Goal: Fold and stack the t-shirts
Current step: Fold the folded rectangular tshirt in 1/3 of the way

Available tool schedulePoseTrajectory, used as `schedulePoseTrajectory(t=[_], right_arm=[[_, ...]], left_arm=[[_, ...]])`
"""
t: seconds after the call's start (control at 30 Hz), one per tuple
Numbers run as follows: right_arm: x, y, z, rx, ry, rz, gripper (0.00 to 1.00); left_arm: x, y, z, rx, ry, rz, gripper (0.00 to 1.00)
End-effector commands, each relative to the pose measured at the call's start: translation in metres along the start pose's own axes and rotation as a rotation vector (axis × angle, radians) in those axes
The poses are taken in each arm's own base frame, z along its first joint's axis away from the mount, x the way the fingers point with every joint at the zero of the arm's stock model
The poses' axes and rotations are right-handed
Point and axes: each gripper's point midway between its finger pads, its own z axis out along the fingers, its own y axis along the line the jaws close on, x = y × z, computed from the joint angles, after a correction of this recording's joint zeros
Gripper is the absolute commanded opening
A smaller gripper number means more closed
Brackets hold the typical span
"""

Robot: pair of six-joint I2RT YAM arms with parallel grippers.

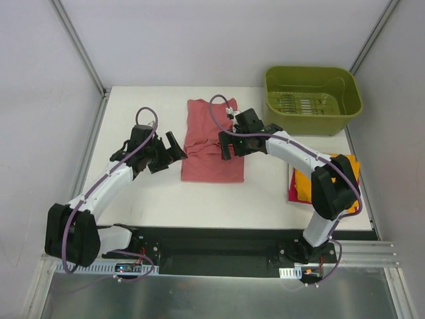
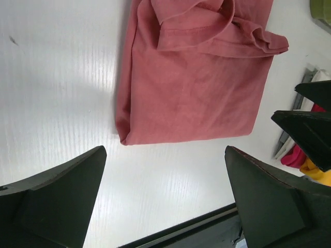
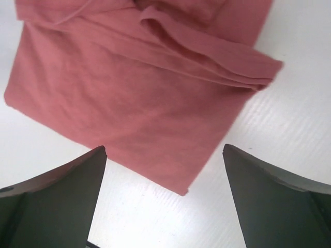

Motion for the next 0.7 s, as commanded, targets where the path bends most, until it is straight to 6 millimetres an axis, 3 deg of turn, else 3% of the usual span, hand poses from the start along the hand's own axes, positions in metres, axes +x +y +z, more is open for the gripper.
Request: schedulePoseTrajectory(t=[0.0, 0.03, 0.17, 0.4, 0.53, 0.67], right_arm=[[0.000, 0.024, 0.015, -0.058, 0.002, 0.013, 0.99], [0.006, 0.030, 0.026, -0.067, 0.029, 0.012, 1.00], [-0.003, 0.039, 0.048, -0.075, 0.032, 0.036, 1.00], [-0.038, 0.026, 0.086, -0.005, -0.025, 0.092, 1.00], [-0.080, 0.004, 0.096, 0.055, -0.157, 0.156, 1.00], [-0.126, 0.004, 0.097, 0.051, -0.269, 0.124, 1.00]], left_arm=[[0.020, 0.014, -0.013, -0.002, -0.010, -0.031, 0.99], [0.023, 0.016, -0.015, -0.003, -0.009, -0.032, 0.99], [0.036, 0.025, -0.022, 0.001, -0.015, -0.033, 0.99], [0.041, 0.032, -0.027, -0.021, -0.020, -0.026, 0.99], [0.041, 0.035, -0.027, -0.034, -0.026, -0.033, 0.99], [0.039, 0.034, -0.028, -0.037, -0.032, -0.028, 0.99]])
